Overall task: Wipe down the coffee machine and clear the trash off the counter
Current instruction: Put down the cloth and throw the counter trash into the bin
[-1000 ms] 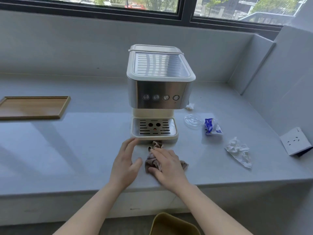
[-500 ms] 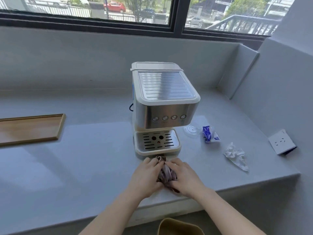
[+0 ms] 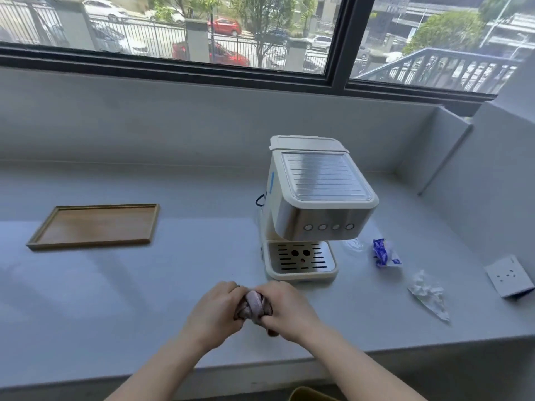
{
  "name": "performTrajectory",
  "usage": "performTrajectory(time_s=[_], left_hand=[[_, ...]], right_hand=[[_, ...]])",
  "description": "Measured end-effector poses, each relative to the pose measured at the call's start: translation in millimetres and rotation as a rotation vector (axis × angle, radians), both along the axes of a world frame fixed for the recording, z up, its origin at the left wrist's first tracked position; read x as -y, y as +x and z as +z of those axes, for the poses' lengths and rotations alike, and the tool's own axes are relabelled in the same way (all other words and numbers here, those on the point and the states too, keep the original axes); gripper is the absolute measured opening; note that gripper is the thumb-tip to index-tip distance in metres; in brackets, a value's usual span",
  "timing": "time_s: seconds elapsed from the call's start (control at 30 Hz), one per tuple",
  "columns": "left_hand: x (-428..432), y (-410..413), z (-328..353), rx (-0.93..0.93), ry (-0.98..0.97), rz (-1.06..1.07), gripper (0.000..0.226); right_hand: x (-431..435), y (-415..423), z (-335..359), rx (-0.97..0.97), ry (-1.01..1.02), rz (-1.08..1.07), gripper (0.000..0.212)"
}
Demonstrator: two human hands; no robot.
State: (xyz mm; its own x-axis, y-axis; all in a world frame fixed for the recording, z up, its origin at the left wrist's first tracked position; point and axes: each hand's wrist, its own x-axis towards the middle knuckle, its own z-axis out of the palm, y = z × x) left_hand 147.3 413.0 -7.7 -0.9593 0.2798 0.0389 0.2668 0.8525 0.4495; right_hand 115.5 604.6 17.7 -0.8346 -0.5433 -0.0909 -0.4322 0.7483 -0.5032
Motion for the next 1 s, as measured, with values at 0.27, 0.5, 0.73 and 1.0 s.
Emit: performTrajectory(time_s=[0.27, 0.5, 0.73, 1.0], left_hand=[[109.6, 38.2, 18.0, -0.046, 0.035, 0.195, 0.034], [193.4, 54.9, 25.5, -0.060, 0.027, 0.315, 0.042], [244.1, 45.2, 14.3, -0.036, 0.010, 0.394, 0.043], [251.5, 26.1, -6.5, 0.124, -0.038, 0.404, 0.052]], right_hand=[[122.3, 1.8, 11.9, 0.029, -0.006, 0.183, 0.017], [218.1, 1.0, 2.8, -0.015, -0.022, 0.261, 0.028], [277.8, -8.9, -10.3, -0.049, 0.008, 0.234, 0.033], [288.4, -18.3, -34.4, -0.020, 0.105, 0.166, 0.047]])
